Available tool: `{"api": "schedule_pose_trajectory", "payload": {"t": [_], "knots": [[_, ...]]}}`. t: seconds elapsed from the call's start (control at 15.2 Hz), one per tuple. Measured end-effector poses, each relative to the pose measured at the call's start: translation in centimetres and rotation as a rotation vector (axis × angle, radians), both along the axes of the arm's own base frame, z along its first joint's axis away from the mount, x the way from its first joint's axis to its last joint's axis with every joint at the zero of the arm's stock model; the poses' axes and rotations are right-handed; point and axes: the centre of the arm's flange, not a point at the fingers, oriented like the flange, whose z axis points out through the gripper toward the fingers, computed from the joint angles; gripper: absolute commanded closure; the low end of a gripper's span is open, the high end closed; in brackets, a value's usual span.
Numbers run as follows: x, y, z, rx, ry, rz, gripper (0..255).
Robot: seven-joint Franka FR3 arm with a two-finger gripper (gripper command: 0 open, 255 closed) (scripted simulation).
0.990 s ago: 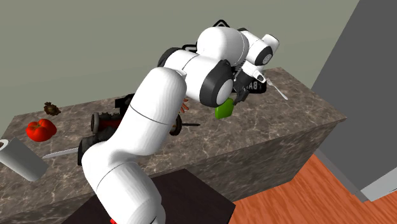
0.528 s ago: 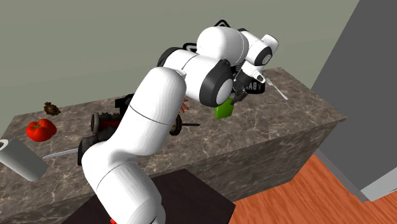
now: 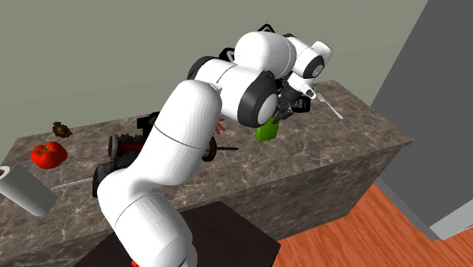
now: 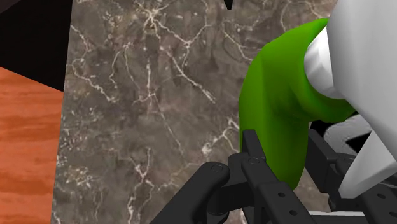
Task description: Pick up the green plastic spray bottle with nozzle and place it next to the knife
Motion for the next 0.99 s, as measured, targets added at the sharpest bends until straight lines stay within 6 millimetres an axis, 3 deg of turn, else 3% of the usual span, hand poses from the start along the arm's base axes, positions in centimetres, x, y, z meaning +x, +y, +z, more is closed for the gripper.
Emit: {"api": "schedule_pose_trajectory", "payload": {"t": [0.2,0.99], "knots": [[0.0,0.0,0.6,0.0,0.001,0.0,255],[0.0,0.0,6.8,-0.001,0.001,0.0,255]]}}
